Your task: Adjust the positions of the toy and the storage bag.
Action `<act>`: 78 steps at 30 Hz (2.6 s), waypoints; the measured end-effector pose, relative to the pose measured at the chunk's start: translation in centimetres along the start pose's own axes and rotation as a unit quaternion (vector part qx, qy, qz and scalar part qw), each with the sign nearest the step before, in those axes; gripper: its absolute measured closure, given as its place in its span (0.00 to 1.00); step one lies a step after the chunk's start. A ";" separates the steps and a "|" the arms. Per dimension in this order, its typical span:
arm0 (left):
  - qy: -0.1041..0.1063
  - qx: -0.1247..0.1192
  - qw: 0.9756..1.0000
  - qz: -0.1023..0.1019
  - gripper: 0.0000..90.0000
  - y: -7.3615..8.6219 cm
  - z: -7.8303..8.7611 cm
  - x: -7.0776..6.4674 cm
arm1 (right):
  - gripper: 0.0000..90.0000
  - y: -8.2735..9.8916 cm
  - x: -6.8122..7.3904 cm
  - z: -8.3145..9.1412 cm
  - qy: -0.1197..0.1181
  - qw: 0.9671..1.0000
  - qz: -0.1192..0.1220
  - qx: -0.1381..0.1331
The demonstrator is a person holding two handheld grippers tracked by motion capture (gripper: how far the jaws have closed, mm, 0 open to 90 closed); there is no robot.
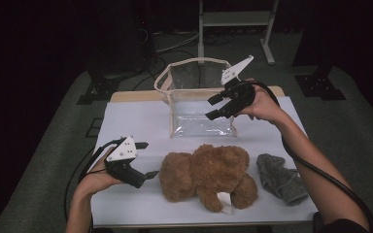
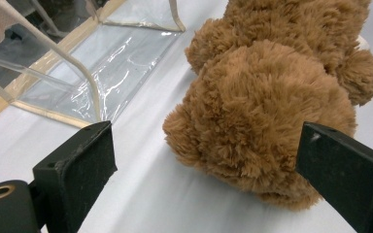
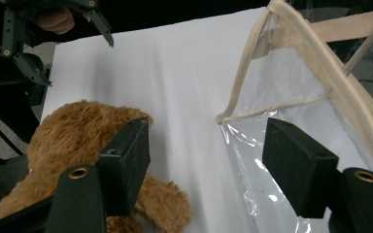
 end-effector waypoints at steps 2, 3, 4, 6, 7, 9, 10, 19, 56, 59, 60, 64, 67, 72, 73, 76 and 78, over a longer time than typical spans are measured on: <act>0.001 -0.001 1.000 0.002 0.07 0.0 0.0 0.0 | 0.37 -0.4 -0.4 0.0 0.000 1.000 0.000 -0.003; 0.002 -0.002 1.000 0.003 0.07 0.1 0.0 0.0 | 0.37 -0.6 -0.7 -0.1 0.001 1.000 0.002 -0.004; 0.002 -0.002 1.000 0.002 0.07 0.1 0.0 0.0 | 0.37 -0.7 -0.9 -0.1 0.002 1.000 0.000 -0.003; 0.003 0.001 1.000 0.002 0.07 0.2 0.0 0.0 | 0.37 -0.9 -1.4 -0.2 0.004 1.000 -0.001 -0.001; 0.004 0.002 1.000 0.003 0.07 0.2 0.0 0.0 | 0.37 -1.0 -1.7 -0.3 0.004 1.000 -0.001 0.001; 0.002 0.001 1.000 0.004 0.07 0.2 0.0 0.0 | 0.37 -1.2 -2.2 -0.4 0.006 1.000 -0.001 0.003; 0.003 0.000 1.000 0.004 0.07 0.2 0.1 0.0 | 0.37 -1.2 -2.4 -0.5 0.007 1.000 -0.002 0.003; 0.008 0.004 1.000 0.004 0.07 0.4 0.0 0.0 | 0.38 -1.8 -4.7 -1.2 0.013 1.000 -0.007 0.013; -0.002 0.010 1.000 0.008 0.05 0.7 0.8 0.1 | 0.95 -0.3 -7.5 -3.4 0.013 0.996 -0.044 0.077; -0.001 0.009 1.000 0.008 0.05 0.7 0.8 0.0 | 0.96 -0.2 -7.1 -3.4 0.010 0.996 -0.048 0.075; -0.001 0.009 1.000 0.008 0.05 0.6 0.8 0.0 | 0.96 -0.2 -7.0 -3.4 0.009 0.996 -0.048 0.074; 0.001 0.005 1.000 0.010 0.05 0.6 0.8 0.0 | 0.97 -0.2 -6.4 -3.3 0.004 0.996 -0.045 0.075; 0.000 0.006 1.000 0.008 0.05 0.6 0.9 0.0 | 0.97 -0.2 -5.8 -3.3 -0.001 0.996 -0.042 0.075; -0.001 0.008 1.000 0.008 0.05 0.6 1.0 0.0 | 0.97 0.1 -4.6 -3.2 -0.007 0.997 -0.037 0.071; -0.001 0.008 1.000 0.009 0.05 0.7 1.0 0.0 | 0.97 0.1 -4.4 -3.2 -0.007 0.997 -0.036 0.072; 0.000 0.009 1.000 0.010 0.05 0.6 1.0 0.0 | 0.97 0.1 -3.6 -2.9 -0.007 0.997 -0.031 0.075; 0.001 0.011 1.000 0.008 0.05 0.6 0.9 -0.1 | 0.97 0.1 -3.0 -2.7 -0.012 0.997 -0.031 0.073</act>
Point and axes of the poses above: each handheld gripper's, and its own axes: z roughly backward along the jaws, y roughly out of its underside, x roughly to its left, the point moved 5 cm from there along -z, roughly forward along the jaws, and after that the axes turned 11 degrees about z, right-handed, at the moved point
